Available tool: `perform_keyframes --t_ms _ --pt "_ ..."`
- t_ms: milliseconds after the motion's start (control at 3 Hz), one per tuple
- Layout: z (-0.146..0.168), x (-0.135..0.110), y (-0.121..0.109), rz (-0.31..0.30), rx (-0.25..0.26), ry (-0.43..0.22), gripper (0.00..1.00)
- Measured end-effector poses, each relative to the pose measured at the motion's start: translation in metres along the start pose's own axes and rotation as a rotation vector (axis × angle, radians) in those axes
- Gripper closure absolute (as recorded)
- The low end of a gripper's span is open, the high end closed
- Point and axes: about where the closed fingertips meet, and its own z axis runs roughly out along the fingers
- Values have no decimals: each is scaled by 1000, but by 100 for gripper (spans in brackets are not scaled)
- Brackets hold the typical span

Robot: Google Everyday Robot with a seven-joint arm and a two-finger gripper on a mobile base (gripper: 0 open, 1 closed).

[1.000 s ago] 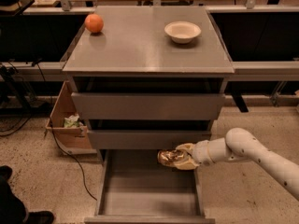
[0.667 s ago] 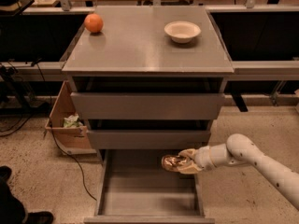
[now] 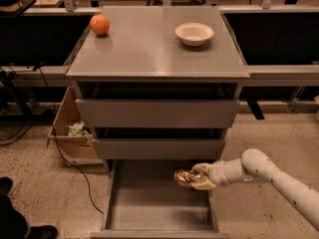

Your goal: Place orange can into bottom drawer

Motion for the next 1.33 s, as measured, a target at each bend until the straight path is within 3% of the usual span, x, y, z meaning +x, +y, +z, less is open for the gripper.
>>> perform_keyframes --t_ms 1000,1333 --pt "64 140 -24 -71 40 57 100" --pt "93 171 -39 -73 66 49 100"
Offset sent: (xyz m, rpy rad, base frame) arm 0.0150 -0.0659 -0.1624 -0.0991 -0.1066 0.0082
